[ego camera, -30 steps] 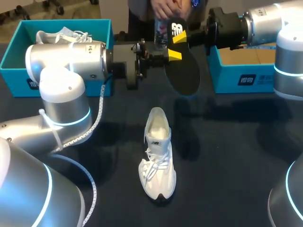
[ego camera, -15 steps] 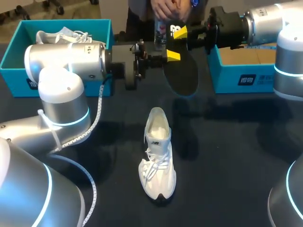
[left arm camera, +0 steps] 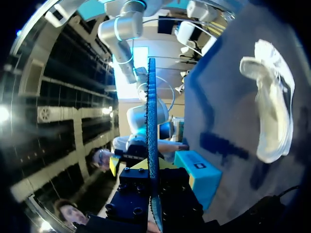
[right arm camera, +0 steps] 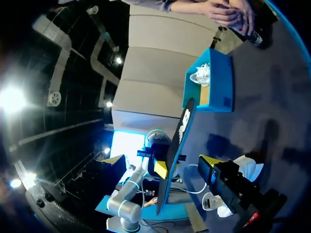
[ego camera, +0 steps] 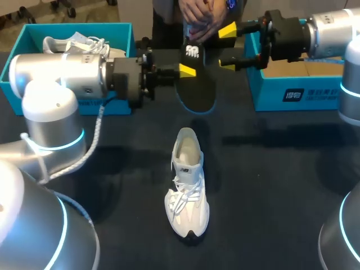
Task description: Take the shoe out of the shoebox, open the shoe tongue, remove and reinsert the insole, then place the shoe into the shoebox
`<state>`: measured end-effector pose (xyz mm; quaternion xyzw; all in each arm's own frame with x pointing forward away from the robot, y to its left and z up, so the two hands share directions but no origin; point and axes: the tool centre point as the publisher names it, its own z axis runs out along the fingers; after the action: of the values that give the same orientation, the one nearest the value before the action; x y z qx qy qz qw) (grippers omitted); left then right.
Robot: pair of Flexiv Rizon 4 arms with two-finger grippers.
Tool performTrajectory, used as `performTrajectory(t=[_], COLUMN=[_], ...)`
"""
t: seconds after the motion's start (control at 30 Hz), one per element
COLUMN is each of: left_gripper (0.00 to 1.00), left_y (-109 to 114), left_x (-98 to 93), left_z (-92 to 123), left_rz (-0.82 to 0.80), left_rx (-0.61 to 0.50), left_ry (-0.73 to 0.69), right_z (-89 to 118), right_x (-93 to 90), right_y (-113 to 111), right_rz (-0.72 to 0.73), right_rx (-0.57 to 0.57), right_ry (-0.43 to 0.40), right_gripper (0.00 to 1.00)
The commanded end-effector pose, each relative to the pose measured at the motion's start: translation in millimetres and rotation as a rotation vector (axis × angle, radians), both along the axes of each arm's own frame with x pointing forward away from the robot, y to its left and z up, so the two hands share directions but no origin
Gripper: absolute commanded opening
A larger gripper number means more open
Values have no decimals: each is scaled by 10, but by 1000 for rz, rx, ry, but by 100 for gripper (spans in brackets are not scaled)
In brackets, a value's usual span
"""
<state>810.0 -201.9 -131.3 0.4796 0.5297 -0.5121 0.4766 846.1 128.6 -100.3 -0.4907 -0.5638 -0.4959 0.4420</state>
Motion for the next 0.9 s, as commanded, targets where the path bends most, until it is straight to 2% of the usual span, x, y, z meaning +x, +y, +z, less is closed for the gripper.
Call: performTrajectory(t=[0.03,0.13,0.17,0.2,0.7,0.9], left_gripper=[0,0,0,0,0,0], left_y=[251,321,327,333,333,398], left_x=[-37,-9,-14,-64,-64,-16], left_z=[-18,-129,-157,-147,-147,-216], left_rz=[27,11,-27,-11,-11,13], left_rx=[34,16,-1,38,38,33], left_ry=[183,478,539,498,498,914], right_z=[36,36,36,36,36,36], right_x=[-91,-91,-91,-91,-91,-91], right_y=[-72,-72,-72,-72,-72,-72], right_rz=[-38,-38,-38,-38,-38,-38], right_rx=[-20,-20,-20,-20,-20,-20], right_ry=[5,5,5,5,5,5], right_gripper=[100,100,100,100,100,100])
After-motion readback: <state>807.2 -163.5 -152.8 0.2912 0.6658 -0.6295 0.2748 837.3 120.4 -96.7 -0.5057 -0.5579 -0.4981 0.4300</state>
